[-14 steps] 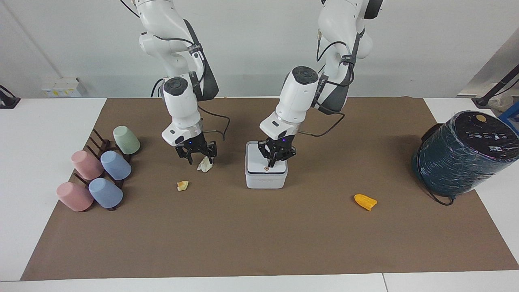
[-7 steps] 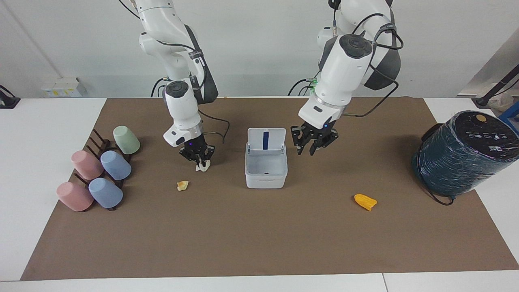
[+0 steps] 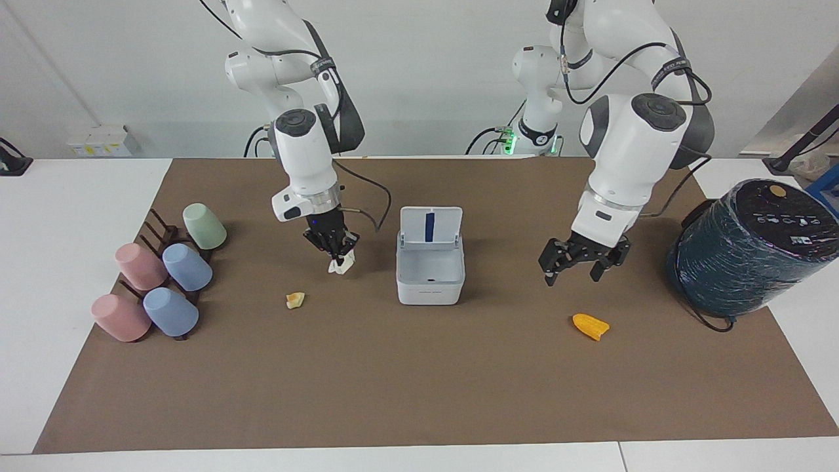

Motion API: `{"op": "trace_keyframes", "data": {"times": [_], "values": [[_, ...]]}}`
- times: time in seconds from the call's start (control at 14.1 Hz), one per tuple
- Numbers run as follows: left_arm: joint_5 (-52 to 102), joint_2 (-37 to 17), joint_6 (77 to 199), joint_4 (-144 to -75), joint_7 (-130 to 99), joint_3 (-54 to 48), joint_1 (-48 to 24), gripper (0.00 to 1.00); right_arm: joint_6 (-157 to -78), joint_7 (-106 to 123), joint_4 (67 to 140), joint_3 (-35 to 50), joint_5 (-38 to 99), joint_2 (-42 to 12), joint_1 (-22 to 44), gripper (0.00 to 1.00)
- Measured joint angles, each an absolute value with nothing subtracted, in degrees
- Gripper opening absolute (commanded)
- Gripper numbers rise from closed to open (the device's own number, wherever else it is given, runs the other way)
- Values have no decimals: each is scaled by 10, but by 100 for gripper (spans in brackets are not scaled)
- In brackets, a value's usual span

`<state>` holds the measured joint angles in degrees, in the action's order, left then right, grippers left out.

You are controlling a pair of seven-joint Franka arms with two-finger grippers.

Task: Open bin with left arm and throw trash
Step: 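Carry the clear plastic over the open bin with the right gripper and release, then grasp the orange carrot piece with the left gripper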

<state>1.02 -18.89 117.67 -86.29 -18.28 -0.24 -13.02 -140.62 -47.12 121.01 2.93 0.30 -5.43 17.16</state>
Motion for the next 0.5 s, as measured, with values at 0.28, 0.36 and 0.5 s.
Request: {"op": "trace_keyframes", "data": {"times": [0.28,0.36,0.5], "values": [[10,-198,1293,-944,-220,13,-122,100,-1326,-624,1106,30,38,-68,188,0],[10,-203,1326,-967,-249,12,-122,100,-1321,-655,1085,30,55,-74,194,0],[9,-223,1389,-1001,-314,12,-122,100,-1318,-739,1059,30,68,-88,211,0]]}}
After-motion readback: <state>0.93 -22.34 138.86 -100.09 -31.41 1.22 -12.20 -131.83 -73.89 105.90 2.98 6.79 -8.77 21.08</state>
